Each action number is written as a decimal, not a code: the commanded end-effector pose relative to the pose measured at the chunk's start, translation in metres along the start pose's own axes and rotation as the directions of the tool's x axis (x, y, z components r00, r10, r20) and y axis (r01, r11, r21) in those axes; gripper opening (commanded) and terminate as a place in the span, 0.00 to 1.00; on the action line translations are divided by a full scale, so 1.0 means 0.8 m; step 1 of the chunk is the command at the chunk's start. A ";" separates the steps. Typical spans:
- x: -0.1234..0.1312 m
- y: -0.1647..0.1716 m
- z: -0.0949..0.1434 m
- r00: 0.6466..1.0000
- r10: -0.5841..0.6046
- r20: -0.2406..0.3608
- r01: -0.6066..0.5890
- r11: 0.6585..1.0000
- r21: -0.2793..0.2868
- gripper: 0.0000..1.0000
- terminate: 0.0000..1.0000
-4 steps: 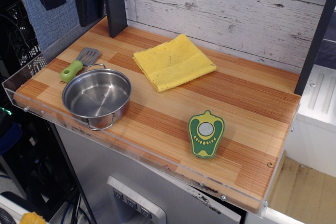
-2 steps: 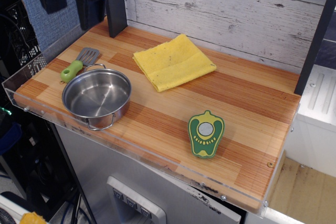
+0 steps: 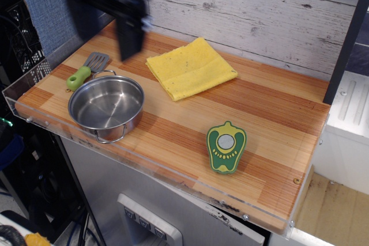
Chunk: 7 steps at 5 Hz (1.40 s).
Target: Put the green vegetable into the pot.
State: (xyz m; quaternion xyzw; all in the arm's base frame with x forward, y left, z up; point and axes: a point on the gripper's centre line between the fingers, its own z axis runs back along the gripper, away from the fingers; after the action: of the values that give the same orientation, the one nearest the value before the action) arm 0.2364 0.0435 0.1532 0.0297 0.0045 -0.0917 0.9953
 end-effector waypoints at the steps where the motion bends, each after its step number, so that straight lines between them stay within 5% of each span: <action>1: 0.020 -0.075 -0.060 0.999 0.034 -0.012 -0.035 0.997 -0.062 1.00 0.00; 4: 0.068 -0.141 -0.122 0.978 0.210 0.020 -0.210 0.978 -0.023 1.00 0.00; 7: 0.078 -0.131 -0.137 0.971 0.238 0.000 -0.237 0.971 0.041 1.00 0.00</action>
State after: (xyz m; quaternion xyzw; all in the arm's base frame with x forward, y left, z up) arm 0.2688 -0.0651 0.0278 0.0548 0.0166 0.0244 0.9981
